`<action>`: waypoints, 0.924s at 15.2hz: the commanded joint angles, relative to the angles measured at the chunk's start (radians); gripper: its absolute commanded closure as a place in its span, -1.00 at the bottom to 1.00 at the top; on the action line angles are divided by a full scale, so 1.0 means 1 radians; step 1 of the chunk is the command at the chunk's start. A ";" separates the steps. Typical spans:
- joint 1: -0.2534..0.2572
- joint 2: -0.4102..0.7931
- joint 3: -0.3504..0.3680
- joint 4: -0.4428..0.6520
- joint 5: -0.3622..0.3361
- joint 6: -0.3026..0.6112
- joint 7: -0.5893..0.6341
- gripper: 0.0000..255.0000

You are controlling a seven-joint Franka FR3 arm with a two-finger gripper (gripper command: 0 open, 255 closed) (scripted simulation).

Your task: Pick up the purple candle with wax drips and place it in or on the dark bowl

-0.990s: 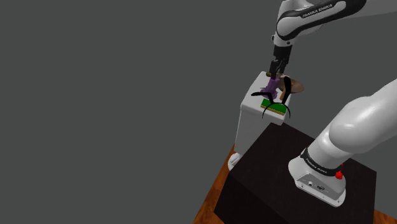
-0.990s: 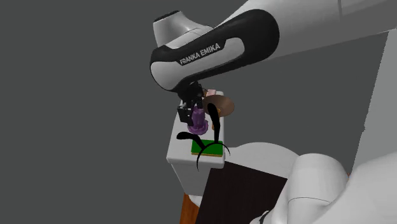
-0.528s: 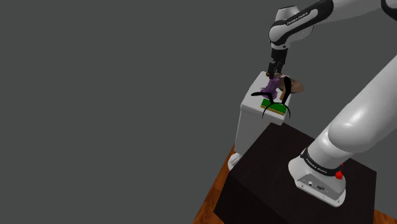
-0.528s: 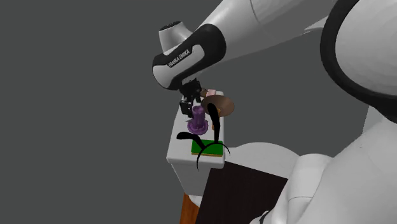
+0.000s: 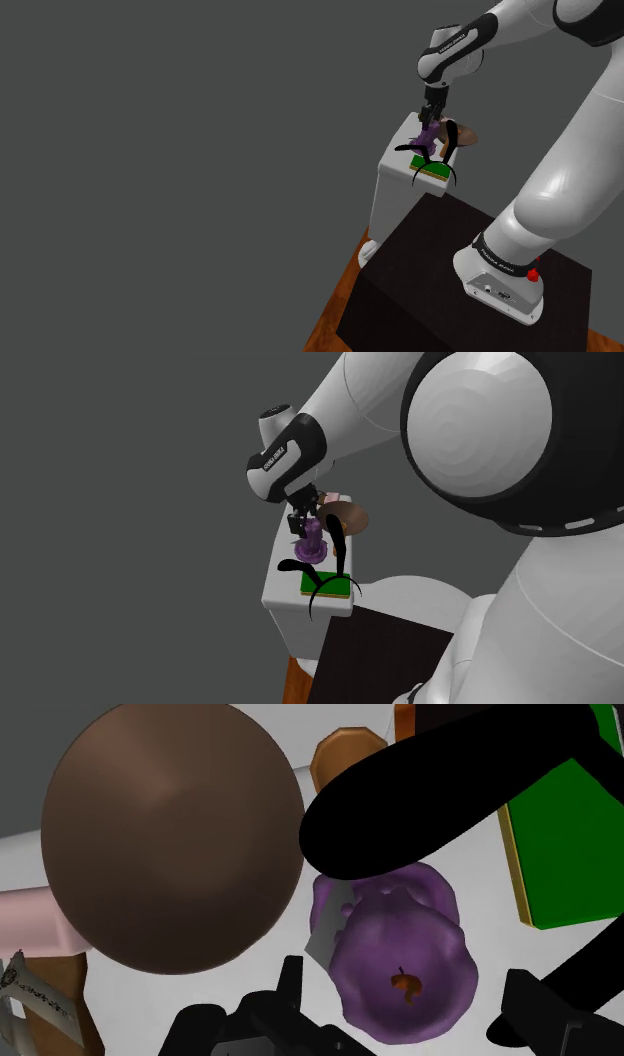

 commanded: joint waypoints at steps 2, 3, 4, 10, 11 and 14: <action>-0.005 0.024 0.000 -0.012 0.010 0.035 -0.007 -1.00; -0.005 0.024 0.000 -0.012 0.010 0.035 -0.007 -1.00; -0.005 0.024 0.000 -0.012 0.010 0.035 -0.007 -1.00; -0.005 0.024 0.000 -0.012 0.010 0.035 -0.007 1.00; -0.005 0.024 0.000 -0.012 0.010 0.035 -0.007 1.00; -0.005 0.024 0.000 -0.012 0.010 0.035 -0.007 1.00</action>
